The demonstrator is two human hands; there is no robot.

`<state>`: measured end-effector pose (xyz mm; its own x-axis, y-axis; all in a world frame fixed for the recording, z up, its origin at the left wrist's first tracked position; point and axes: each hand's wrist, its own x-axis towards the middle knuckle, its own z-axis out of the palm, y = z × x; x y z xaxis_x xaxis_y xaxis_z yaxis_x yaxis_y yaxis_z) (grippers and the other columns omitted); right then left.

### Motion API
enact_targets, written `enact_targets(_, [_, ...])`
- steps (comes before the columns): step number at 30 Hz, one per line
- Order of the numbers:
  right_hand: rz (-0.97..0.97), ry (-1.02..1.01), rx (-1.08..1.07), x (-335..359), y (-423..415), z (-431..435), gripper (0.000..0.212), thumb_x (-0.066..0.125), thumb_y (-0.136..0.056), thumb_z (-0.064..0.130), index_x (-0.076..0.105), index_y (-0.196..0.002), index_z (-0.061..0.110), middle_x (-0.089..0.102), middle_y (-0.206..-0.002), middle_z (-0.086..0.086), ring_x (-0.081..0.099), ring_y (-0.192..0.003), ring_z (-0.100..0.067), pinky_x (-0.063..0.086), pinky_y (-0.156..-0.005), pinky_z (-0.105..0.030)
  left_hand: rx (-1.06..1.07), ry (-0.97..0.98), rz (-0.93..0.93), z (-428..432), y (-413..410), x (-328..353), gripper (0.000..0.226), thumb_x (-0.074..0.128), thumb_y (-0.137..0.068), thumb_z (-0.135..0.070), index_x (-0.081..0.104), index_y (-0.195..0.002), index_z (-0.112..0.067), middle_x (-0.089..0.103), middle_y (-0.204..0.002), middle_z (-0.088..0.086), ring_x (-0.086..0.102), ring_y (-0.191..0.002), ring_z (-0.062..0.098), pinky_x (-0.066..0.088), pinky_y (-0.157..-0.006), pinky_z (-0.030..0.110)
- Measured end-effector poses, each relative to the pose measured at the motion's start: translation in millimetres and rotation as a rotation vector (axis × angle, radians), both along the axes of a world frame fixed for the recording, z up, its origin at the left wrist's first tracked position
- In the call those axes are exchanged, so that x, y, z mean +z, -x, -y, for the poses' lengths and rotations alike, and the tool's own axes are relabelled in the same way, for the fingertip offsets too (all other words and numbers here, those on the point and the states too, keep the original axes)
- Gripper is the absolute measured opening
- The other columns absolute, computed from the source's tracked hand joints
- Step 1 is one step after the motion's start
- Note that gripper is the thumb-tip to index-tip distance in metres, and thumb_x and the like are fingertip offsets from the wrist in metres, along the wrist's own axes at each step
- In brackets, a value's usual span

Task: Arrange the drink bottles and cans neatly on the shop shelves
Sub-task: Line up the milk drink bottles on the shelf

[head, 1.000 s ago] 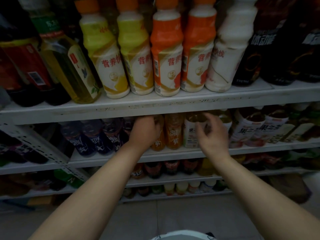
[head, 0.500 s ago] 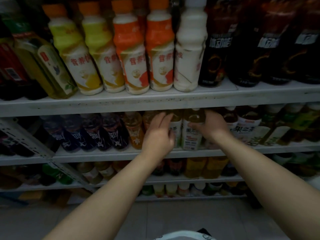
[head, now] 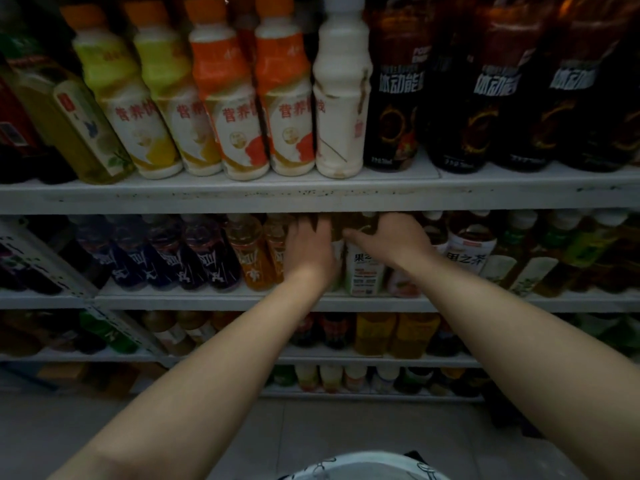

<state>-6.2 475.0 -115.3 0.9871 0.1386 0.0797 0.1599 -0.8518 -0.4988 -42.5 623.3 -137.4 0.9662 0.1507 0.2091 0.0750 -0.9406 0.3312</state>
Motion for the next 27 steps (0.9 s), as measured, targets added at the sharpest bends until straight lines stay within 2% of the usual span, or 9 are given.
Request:
enact_targets(2, [0.016, 0.068, -0.043, 3.4, 2.4, -5.1, 0.055, 0.053, -0.068, 0.078, 0.059, -0.087, 0.026, 0.057, -0.08, 0.008, 0.049, -0.066, -0.012, 0.037, -0.051, -0.024, -0.001, -0.053, 0.02, 0.7, 1.0, 0.2, 0.077, 0.063, -0.084, -0.024, 0.019, -0.146, -0.025, 0.034, -0.137, 0.015, 0.029, -0.126, 0.035, 0.031, -0.108, 0.041])
enact_targets(5, [-0.019, 0.074, -0.028, 9.6, 3.1, -6.4, 0.054, 0.061, -0.064, 0.071, 0.061, -0.1, 0.031, 0.052, -0.086, 0.01, 0.056, -0.079, -0.018, 0.04, -0.057, -0.026, 0.005, -0.041, 0.027, -1.2, 3.0, 3.8, 0.071, 0.065, -0.085, -0.023, 0.025, -0.144, -0.026, 0.035, -0.135, 0.015, 0.03, -0.125, 0.034, 0.035, -0.105, 0.041])
enact_targets(8, [-0.119, 0.165, 0.007, 17.1, -1.7, -3.7, 0.035, 0.06, -0.07, 0.063, 0.058, -0.085, 0.031, 0.062, -0.09, 0.006, 0.057, -0.078, -0.019, 0.044, -0.058, -0.027, -0.02, -0.038, 0.032, -4.3, 2.3, 7.4, 0.072, 0.068, -0.082, -0.024, 0.028, -0.141, -0.027, 0.039, -0.132, 0.015, 0.034, -0.122, 0.034, 0.041, -0.097, 0.04])
enact_targets(10, [-0.173, 0.164, 0.027, 20.7, -3.3, -0.9, 0.032, 0.06, -0.07, 0.06, 0.055, -0.078, 0.029, 0.061, -0.086, 0.003, 0.056, -0.078, -0.018, 0.045, -0.058, -0.027, -0.033, -0.061, 0.023, -7.7, 1.1, 8.4, 0.071, 0.069, -0.083, -0.029, 0.028, -0.141, -0.028, 0.04, -0.131, 0.014, 0.036, -0.121, 0.034, 0.043, -0.094, 0.041])
enact_targets(15, [-0.221, 0.158, 0.061, 20.7, -4.0, 3.1, 0.031, 0.068, -0.07, 0.049, 0.06, -0.08, 0.02, 0.06, -0.082, 0.002, 0.057, -0.074, -0.016, 0.052, -0.063, -0.029, -0.042, -0.104, 0.001, -19.4, -5.3, 11.1, 0.065, 0.064, -0.085, -0.039, 0.034, -0.14, -0.02, 0.045, -0.133, 0.017, 0.043, -0.12, 0.036, 0.043, -0.094, 0.042])
enact_targets(19, [-0.236, 0.142, 0.119, 21.7, -3.9, 9.0, 0.021, 0.073, -0.072, 0.032, 0.058, -0.079, 0.02, 0.059, -0.082, 0.002, 0.055, -0.072, -0.011, 0.043, -0.054, -0.024, -0.119, -0.199, -0.018, -24.4, -9.4, 15.7, 0.059, 0.062, -0.082, -0.04, 0.042, -0.13, -0.013, 0.058, -0.117, 0.013, 0.058, -0.102, 0.032, 0.045, -0.074, 0.035])
enact_targets(21, [-0.207, 0.151, 0.144, 20.1, -3.3, 8.7, 0.02, 0.071, -0.075, 0.028, 0.057, -0.087, 0.019, 0.059, -0.087, 0.002, 0.056, -0.077, -0.014, 0.043, -0.057, -0.025, -0.156, -0.207, -0.074, -28.0, -10.5, 17.8, 0.059, 0.061, -0.08, -0.037, 0.039, -0.13, -0.013, 0.061, -0.11, 0.01, 0.06, -0.097, 0.03, 0.043, -0.068, 0.031])
enact_targets(24, [-0.14, 0.15, 0.128, 16.1, -1.3, 3.9, 0.026, 0.066, -0.08, 0.022, 0.055, -0.103, 0.019, 0.057, -0.098, 0.0, 0.054, -0.086, -0.018, 0.047, -0.067, -0.03, -0.2, -0.189, -0.142, -35.0, -14.4, 21.5, 0.057, 0.062, -0.082, -0.029, 0.039, -0.132, -0.016, 0.061, -0.113, 0.009, 0.06, -0.101, 0.028, 0.047, -0.071, 0.032])
enact_targets(27, [-0.05, 0.189, 0.085, 12.2, 2.5, 1.2, 0.029, 0.065, -0.081, 0.022, 0.053, -0.108, 0.02, 0.058, -0.104, -0.002, 0.056, -0.092, -0.022, 0.047, -0.068, -0.032, -0.266, -0.187, -0.165, -41.5, -19.9, 26.1, 0.057, 0.065, -0.082, -0.029, 0.04, -0.133, -0.022, 0.057, -0.124, 0.007, 0.057, -0.111, 0.028, 0.05, -0.082, 0.037])
